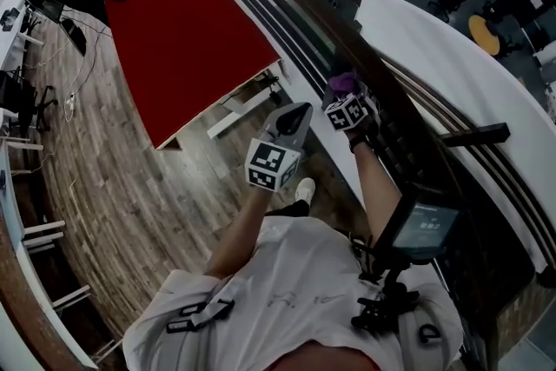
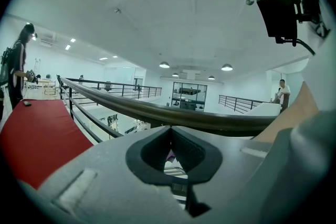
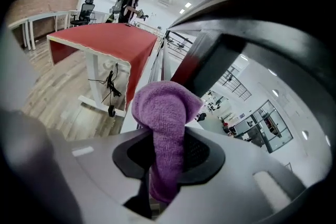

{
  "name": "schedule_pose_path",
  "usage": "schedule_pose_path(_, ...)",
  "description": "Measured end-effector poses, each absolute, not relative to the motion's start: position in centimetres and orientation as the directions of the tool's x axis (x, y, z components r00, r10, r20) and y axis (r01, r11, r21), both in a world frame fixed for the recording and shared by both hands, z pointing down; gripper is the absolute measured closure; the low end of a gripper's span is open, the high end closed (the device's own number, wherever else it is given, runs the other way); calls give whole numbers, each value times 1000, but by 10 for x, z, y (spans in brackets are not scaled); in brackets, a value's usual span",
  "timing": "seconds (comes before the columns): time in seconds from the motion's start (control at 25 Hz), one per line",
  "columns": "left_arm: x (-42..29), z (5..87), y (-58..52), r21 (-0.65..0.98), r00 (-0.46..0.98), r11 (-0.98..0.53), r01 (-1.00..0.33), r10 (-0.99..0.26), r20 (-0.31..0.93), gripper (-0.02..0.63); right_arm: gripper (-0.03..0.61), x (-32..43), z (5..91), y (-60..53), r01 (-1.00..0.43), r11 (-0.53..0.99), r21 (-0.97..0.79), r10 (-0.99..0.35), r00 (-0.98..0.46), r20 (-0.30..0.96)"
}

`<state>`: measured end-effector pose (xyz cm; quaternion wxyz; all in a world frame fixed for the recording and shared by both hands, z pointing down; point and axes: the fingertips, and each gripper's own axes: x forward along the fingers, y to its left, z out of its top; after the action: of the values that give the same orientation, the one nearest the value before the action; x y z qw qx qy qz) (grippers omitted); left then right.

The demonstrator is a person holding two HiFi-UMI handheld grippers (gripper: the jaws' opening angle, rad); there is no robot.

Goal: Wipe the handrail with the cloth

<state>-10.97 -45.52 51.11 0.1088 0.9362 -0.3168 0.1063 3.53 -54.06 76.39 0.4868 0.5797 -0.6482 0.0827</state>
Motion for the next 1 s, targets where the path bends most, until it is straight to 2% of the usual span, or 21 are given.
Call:
schedule_pose_path(0.24, -130, 529, -454, 165, 761, -753, -638, -581, 289, 612, 480, 37, 786, -561, -822, 362, 440, -620, 140, 772)
schedule_pose_path(0.4, -138, 537, -463, 187, 749, -733, -654, -593, 297, 612, 482, 35, 784, -565, -824, 370, 430, -633, 114, 765)
schedule_pose_path(1.0, -99, 533, -435, 198, 792, -775, -601, -543, 279, 612, 483, 47, 778, -526, -853, 365, 372, -649, 53, 759)
